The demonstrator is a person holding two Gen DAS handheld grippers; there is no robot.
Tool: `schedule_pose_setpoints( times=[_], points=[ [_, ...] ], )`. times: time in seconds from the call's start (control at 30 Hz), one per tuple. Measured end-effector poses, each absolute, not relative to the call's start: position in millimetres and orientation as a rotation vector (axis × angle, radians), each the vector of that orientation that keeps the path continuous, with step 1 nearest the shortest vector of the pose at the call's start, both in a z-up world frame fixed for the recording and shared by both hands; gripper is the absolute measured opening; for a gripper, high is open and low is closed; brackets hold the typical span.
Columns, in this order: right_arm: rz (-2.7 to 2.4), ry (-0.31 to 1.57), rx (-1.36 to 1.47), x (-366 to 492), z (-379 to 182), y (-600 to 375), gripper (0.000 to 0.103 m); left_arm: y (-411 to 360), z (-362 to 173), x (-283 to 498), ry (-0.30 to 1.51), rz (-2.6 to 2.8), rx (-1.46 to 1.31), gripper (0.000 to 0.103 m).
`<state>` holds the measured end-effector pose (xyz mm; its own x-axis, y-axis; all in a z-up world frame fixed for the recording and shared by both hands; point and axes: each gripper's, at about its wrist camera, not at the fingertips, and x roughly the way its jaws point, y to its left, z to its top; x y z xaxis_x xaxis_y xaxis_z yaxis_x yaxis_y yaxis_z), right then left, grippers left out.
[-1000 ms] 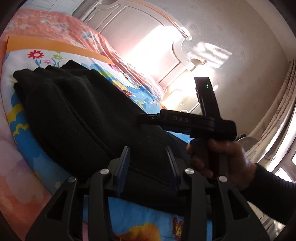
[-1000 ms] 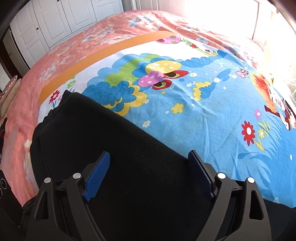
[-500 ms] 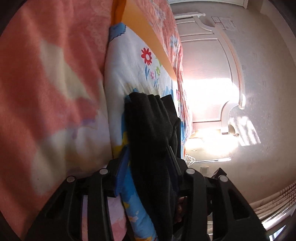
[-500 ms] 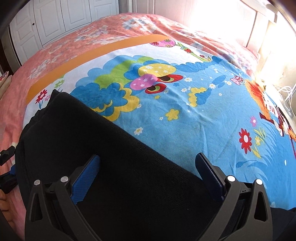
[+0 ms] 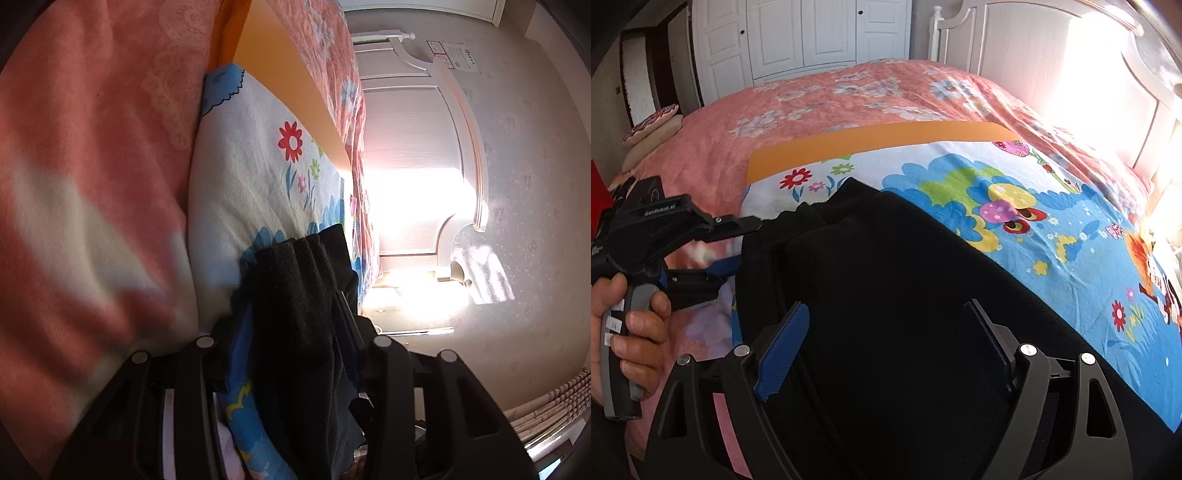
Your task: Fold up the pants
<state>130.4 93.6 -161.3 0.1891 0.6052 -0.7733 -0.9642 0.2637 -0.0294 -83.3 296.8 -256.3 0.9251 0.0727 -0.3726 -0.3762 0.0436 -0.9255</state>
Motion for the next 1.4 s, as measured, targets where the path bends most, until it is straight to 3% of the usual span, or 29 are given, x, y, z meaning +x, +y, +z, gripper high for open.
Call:
schedule_pose_setpoints(
  times=[0.07,0.2,0.47,0.63,0.87,1.03,1.2,1.3,1.4],
  points=[
    [1.211,0.759,-0.647,123.1,-175.1,98.3,0.081,302.1,-257.0,-79.7,0.235,0.332,-1.488,0.042],
    [1.188,0.835,-0.57,135.0,-188.3,95.6,0.091,304.3,-258.1,-74.0,0.236,0.301,-1.458,0.038],
    [1.183,0.838,-0.561,136.1,-190.0,95.2,0.092,296.3,-255.4,-63.5,0.259,0.24,-1.348,0.037],
    [1.186,0.844,-0.551,137.5,-190.3,93.4,0.093,291.4,-253.1,-54.3,0.329,0.245,-1.283,0.019],
    [1.228,0.93,-0.474,152.2,-184.4,89.1,0.096,276.5,-219.5,-51.5,0.346,0.32,-1.17,0.011],
    [1.25,1.233,0.005,201.5,-155.6,30.0,0.096,222.0,-139.7,-31.9,0.416,0.426,-0.76,0.011],
    [1.246,1.397,0.37,244.4,-144.5,-43.7,0.097,95.6,-77.7,14.3,0.48,0.511,-0.161,0.011],
    [1.317,1.45,0.522,256.2,-150.5,-86.3,0.097,2.5,-86.0,50.6,0.522,0.521,0.172,0.011],
    [1.246,1.489,0.539,263.6,-175.8,-113.8,0.098,-69.1,-129.6,80.0,0.575,0.507,0.426,0.011]
  ],
)
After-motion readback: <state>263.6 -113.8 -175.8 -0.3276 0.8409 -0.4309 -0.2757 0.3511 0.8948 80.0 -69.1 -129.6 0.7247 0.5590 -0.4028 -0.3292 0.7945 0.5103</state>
